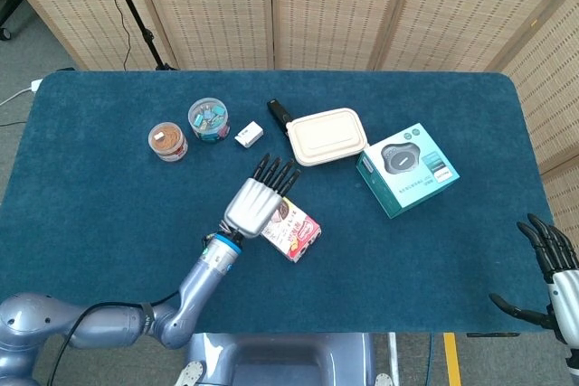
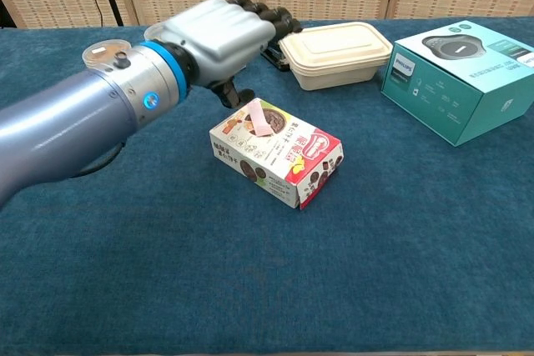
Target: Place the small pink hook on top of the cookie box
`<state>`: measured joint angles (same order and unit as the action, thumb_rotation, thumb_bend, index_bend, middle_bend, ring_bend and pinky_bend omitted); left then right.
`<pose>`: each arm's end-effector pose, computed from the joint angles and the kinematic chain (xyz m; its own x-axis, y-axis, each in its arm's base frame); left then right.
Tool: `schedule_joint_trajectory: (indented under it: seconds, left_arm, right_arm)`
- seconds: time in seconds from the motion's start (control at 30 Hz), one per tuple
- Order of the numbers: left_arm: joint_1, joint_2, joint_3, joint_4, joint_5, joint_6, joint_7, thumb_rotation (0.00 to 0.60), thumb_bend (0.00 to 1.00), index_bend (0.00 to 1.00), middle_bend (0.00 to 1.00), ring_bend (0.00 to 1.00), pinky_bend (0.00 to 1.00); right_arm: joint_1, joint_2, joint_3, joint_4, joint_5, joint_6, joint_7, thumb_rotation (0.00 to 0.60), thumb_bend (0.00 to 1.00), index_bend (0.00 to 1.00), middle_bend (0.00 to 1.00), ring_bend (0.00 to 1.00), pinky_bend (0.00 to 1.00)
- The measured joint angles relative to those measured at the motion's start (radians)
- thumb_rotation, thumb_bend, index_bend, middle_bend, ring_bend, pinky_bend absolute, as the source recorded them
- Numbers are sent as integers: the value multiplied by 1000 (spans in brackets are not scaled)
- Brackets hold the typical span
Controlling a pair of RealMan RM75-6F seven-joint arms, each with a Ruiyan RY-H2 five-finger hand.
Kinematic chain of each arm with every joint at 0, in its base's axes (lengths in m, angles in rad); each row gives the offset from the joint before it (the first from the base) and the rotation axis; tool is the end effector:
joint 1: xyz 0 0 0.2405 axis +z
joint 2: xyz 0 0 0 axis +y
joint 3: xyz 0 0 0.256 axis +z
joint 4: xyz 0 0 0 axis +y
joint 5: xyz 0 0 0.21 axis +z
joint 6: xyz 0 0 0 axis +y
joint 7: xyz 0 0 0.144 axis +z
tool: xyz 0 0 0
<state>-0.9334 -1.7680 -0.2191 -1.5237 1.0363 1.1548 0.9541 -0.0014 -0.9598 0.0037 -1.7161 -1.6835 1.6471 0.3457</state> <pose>-0.0335 0.3278 -0.0545 0.6779 -0.0870 0.7299 0.5999 -0.5085 -0.6177 -0.2845 -0.1430 0.2027 0.1132 0.0362 0.9929 -0.9843 -0.1318 0.1170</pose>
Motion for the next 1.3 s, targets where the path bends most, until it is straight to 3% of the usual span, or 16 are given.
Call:
schedule_joint_trajectory:
  seconds: [0.17, 0.33, 0.7, 0.93, 1.0, 1.13, 1.23, 1.3]
  left_arm:
    - [79, 140, 1, -144, 20, 62, -86, 600, 161, 0, 0, 0, 0]
    - [182, 324, 38, -223, 75, 109, -227, 600, 146, 0, 0, 0, 0]
    - [435, 624, 185, -244, 249, 182, -750, 600, 142, 0, 0, 0, 0]
    - [637, 782, 288, -282, 364, 304, -1019, 600, 142, 0, 0, 0, 0]
    - [678, 800, 304, -291, 386, 342, -1062, 600, 142, 0, 0, 0, 0]
    - [741, 836, 325, -298, 421, 393, -1145, 600, 142, 0, 0, 0, 0]
    - [761, 858, 328, -292, 448, 415, -1185, 600, 142, 0, 0, 0, 0]
    - [769, 865, 327, -286, 457, 420, -1205, 600, 142, 0, 0, 0, 0]
  right_arm:
    - [5, -7, -2, -8, 1, -16, -34, 600, 0, 12, 0, 0, 0]
    - [10, -22, -6, -22, -6, -33, -98, 600, 0, 12, 0, 0, 0]
    - [57, -84, -5, -8, -20, -120, -245, 600, 0, 43, 0, 0, 0]
    - [102, -98, 6, -52, -47, -179, -447, 600, 3, 43, 0, 0, 0]
    - [123, -98, 8, -82, -61, -211, -499, 600, 50, 43, 0, 0, 0]
    - [190, -104, 22, -134, -75, -314, -577, 600, 261, 43, 0, 0, 0]
    - [244, -117, 44, -158, -52, -402, -616, 600, 406, 43, 0, 0, 0]
    - [278, -123, 56, -177, -23, -460, -626, 600, 452, 43, 0, 0, 0]
